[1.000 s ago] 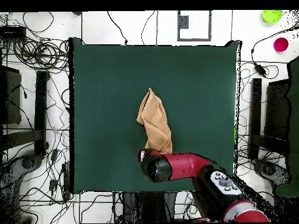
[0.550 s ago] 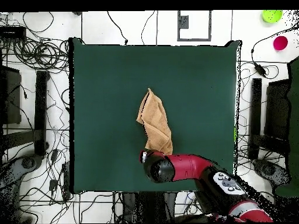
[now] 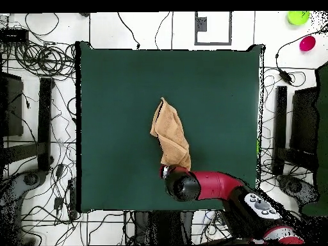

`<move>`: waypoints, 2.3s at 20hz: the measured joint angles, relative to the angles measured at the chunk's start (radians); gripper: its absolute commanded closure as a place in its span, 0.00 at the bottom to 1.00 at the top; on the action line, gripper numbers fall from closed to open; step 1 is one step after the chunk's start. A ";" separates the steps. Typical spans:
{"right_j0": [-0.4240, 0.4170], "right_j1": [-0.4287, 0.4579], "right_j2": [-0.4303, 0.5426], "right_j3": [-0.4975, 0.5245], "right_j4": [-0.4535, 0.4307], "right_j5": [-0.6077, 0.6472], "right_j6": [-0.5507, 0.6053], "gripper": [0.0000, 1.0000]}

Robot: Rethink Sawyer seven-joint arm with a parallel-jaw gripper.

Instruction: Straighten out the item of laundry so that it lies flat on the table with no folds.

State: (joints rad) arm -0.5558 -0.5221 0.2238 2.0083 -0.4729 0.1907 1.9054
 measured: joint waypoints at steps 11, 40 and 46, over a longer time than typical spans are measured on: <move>-0.088 -0.075 0.053 0.022 0.000 0.017 0.000 0.00; -0.056 -0.106 0.050 0.018 -0.056 0.027 0.000 0.00; 0.004 -0.054 0.016 -0.006 -0.084 0.018 0.000 0.00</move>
State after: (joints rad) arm -0.5519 -0.5756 0.2394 2.0026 -0.5572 0.2090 1.9054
